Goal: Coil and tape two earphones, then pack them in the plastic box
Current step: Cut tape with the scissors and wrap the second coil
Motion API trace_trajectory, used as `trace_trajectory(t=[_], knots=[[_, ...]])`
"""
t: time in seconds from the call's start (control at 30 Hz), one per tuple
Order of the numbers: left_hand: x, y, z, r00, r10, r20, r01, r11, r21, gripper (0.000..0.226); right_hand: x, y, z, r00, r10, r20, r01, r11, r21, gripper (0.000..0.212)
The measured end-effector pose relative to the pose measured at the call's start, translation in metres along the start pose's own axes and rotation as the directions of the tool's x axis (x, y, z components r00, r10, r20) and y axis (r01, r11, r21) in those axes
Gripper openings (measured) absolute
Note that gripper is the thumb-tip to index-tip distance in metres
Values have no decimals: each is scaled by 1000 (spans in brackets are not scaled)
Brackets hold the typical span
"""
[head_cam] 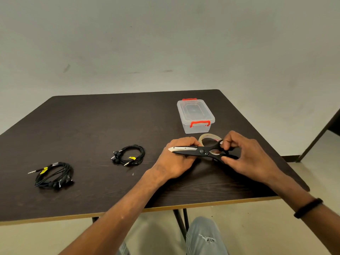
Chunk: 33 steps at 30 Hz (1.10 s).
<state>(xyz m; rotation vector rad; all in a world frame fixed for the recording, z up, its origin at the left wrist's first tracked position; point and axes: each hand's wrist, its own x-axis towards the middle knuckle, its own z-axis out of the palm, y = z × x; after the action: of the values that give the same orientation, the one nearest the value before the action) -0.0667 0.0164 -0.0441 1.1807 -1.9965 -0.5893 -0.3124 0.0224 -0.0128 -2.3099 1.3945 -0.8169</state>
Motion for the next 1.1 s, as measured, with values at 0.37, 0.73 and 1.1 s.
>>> trace_trajectory(t=[0.37, 0.73, 1.1], knots=[[6, -20, -28, 994, -66, -87, 85, 968, 238, 4, -12, 47, -54, 994, 93, 65, -87, 992, -93, 51], [7, -4, -37, 995, -96, 8, 89, 951, 295, 10, -13, 27, -80, 995, 97, 12, -95, 990, -102, 44], [-5, 2, -35, 999, -41, -33, 51, 932, 358, 11, -25, -38, -76, 994, 22, 106, 33, 869, -493, 35]])
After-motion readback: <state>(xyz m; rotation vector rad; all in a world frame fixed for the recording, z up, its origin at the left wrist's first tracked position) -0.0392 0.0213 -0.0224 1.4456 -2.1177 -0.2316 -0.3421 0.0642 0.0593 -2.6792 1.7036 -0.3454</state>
